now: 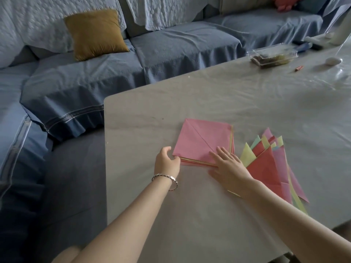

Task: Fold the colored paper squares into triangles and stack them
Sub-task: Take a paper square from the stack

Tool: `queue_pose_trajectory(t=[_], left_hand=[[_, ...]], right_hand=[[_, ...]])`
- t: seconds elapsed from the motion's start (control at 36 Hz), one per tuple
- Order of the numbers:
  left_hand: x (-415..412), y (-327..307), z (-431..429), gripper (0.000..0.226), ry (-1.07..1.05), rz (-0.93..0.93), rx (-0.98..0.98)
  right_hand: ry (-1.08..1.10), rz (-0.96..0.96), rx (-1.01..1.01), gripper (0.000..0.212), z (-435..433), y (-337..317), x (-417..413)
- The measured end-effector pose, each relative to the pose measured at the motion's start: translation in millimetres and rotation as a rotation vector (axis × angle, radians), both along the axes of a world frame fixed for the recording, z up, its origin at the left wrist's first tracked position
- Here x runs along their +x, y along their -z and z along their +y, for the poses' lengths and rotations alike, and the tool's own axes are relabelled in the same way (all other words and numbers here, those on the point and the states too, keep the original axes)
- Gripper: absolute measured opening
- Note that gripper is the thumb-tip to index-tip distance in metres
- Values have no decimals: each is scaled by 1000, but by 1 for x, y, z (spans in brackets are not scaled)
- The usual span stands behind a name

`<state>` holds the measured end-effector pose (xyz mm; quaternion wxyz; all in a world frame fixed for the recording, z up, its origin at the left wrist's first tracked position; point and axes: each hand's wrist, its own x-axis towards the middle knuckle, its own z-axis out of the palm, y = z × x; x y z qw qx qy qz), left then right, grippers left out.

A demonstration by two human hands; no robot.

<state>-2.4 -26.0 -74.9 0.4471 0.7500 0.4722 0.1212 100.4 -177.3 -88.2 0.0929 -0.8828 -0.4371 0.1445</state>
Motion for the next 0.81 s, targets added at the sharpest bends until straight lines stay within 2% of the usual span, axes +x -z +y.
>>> queue_pose_trajectory(t=[0.11,0.25,0.36,0.47,0.56,0.69,0.75,0.81], left_hand=[[12,-3,6,50,-12,-6,-89],[20,-7,11,44,-136,-2,-34],[19,-8,17,36,-170,14,13],[14,-12,18,18,-184,15,36],[5,-14,18,6,-201,-16,-42],[-23,-5,30,22,-270,-97,-284],[-38,-8,30,18,-245,-68,-273],[-51,-11,29,10,-207,-30,-183]], right_hand=[[-13,-74,16,54,8,15,-4],[-90,-198,235,38,4,27,-8],[-119,-287,279,47,1,27,-9],[-126,-270,349,47,1,29,-15],[-107,-272,381,51,0,31,-20],[-160,-299,472,43,-7,29,-19],[-200,-295,491,38,-10,26,-20],[-254,-275,486,38,-14,24,-21]])
